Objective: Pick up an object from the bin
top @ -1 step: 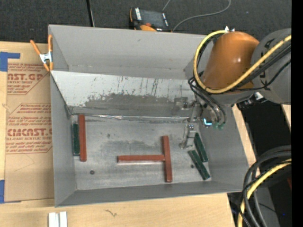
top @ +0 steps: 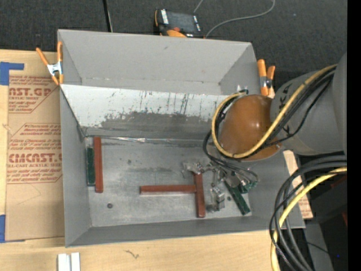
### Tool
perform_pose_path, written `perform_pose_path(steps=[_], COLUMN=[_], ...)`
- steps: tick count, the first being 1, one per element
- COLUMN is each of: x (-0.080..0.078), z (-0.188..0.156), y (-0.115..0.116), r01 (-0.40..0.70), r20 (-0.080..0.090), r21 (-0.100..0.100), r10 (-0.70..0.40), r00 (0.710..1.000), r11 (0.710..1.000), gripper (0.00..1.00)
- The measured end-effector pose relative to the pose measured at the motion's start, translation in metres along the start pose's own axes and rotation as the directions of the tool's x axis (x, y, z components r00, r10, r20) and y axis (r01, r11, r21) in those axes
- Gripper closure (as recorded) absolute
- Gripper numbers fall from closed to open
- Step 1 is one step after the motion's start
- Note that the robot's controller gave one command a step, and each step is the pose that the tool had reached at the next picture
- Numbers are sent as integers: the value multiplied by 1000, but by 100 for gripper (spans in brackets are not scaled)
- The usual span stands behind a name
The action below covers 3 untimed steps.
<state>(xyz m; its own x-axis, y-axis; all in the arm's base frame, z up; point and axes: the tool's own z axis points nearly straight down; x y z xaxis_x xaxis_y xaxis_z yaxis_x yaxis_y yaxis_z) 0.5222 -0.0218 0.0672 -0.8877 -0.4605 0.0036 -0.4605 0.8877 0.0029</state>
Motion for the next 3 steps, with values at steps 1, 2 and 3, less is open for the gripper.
perform_pose_path(steps=[1, 2, 3], x=[-15, -15, -16], z=[-33, -32, -1], y=[64, 106, 87], r01=[-104, -229, -340], r20=[7, 3, 3], r21=[-1, -1, 0], r10=[104, 230, 340], r00=[995, 973, 940], r11=[995, 973, 940], gripper=[0, 0, 0])
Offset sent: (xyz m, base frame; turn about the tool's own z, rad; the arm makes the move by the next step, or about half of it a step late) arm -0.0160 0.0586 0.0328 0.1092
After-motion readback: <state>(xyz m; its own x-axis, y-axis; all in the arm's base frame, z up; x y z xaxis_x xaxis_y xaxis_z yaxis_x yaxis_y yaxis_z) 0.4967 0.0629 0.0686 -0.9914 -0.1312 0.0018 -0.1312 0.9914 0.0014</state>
